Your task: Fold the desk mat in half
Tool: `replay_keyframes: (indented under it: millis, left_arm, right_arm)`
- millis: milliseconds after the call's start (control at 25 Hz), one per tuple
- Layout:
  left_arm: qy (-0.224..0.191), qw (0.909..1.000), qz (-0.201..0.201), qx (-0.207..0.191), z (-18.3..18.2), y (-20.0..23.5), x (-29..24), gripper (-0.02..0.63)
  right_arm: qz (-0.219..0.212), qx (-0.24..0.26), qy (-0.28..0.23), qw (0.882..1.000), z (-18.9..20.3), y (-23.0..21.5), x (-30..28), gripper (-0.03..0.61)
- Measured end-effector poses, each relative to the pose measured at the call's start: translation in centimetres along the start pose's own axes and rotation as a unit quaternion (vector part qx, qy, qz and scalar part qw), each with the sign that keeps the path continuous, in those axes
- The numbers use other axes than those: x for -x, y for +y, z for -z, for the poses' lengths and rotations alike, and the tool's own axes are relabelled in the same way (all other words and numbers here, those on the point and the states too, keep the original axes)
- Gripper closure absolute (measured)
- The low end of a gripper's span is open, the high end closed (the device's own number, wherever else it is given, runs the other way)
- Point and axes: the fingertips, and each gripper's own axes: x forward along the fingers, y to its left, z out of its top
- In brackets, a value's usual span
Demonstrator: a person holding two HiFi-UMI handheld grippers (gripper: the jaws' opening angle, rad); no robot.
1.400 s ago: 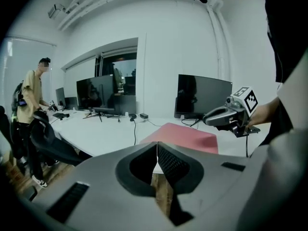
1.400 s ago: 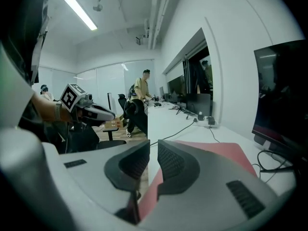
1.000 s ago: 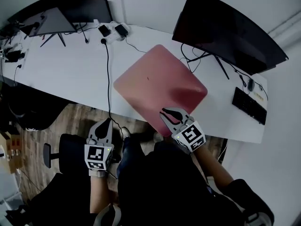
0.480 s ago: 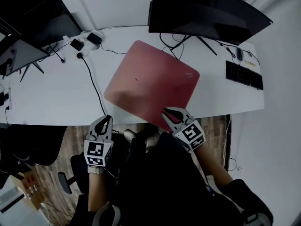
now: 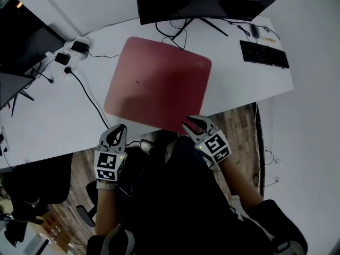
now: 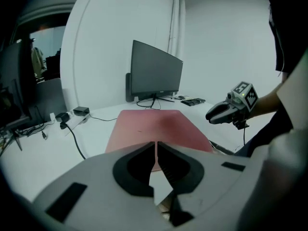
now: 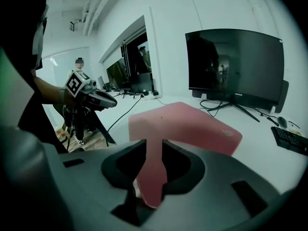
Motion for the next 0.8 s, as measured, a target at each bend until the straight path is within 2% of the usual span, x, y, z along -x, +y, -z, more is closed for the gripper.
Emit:
replay_keyframes:
  millis: [440, 800]
  left_arm:
    - [0.043, 0.9975, 0.046, -0.033, 3.6, -3.4, -1.1, 0.604]
    - [0.062, 0.9957, 0.06, -0.035, 5.9, -5.8, -1.0, 0.604]
  right_arm:
    - [0.046, -0.003, 0.034, 0.998, 7.7, 0.7, 0.6, 0.378]
    - [0.067, 0.056, 0.083, 0.993, 13.3, 1.9, 0.1, 0.302]
